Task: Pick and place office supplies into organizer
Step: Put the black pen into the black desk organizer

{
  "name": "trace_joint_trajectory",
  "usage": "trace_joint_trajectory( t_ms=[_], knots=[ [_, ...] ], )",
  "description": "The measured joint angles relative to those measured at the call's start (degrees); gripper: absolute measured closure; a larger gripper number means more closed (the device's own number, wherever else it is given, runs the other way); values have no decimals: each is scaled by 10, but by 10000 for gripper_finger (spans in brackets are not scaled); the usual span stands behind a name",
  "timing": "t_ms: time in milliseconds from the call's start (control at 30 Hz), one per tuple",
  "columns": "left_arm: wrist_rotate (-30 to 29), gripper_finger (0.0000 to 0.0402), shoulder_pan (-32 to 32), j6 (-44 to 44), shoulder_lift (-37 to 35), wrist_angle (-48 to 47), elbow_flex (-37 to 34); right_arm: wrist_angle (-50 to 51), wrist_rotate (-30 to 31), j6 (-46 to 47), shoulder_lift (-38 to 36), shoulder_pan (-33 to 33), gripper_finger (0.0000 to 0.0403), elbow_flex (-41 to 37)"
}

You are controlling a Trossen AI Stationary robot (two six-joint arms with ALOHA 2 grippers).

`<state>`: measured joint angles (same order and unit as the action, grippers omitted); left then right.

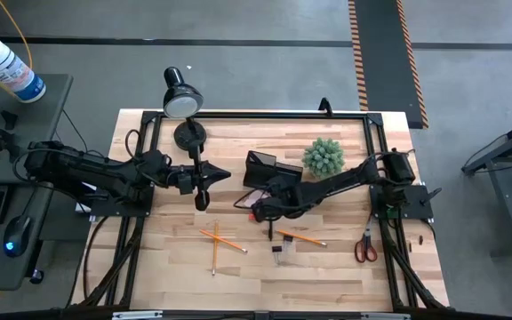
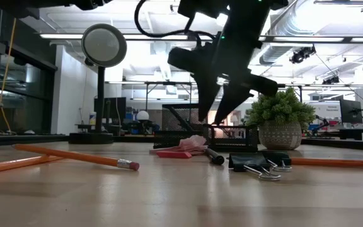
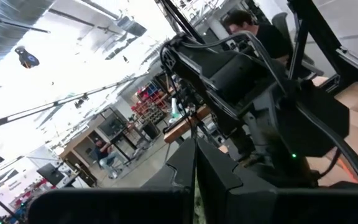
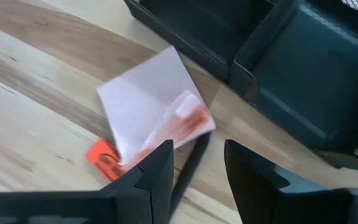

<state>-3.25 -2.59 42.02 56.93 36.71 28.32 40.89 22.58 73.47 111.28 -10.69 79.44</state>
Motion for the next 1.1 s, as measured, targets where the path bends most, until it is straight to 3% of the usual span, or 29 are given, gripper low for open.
trace_joint_trajectory(
  t_ms=[1100],
  knots=[
    [0, 399, 0, -3, 0, -8, 0, 3, -17, 11, 16, -30, 267, 7]
  ],
)
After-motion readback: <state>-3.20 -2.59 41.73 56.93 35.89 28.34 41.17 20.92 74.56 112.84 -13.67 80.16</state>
